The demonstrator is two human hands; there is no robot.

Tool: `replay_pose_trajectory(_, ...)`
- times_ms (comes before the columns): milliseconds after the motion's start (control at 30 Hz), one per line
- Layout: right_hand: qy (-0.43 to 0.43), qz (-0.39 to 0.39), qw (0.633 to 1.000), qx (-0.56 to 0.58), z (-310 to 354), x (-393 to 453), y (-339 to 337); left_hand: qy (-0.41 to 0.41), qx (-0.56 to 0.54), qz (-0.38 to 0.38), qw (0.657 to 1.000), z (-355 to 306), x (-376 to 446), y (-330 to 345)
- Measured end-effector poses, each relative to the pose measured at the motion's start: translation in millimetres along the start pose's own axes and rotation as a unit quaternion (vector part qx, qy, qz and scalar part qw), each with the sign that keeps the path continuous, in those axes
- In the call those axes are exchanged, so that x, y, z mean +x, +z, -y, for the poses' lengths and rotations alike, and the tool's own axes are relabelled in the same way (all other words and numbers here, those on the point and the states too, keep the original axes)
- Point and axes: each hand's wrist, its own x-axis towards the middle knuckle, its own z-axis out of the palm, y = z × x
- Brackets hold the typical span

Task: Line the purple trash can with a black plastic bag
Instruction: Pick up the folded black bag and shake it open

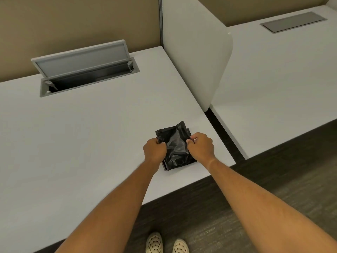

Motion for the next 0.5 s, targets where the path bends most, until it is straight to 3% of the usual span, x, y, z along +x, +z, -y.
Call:
replay_pose_trajectory(133,0.0,0.021,0.997,0.072,28,-9,-16,-0.022,-0.09,-0.001,0.996,-24,-16,-32)
replay_pose_trajectory(267,-0.011,0.101,0.986,0.136,69,-30,-28,-0.021,-0.228,-0.012,0.973,-53,-49,-80)
replay_pose_trajectory(500,-0.009,0.235,0.923,0.305,159,-89,-27,0.007,-0.359,-0.037,0.933,-70,-115,-175)
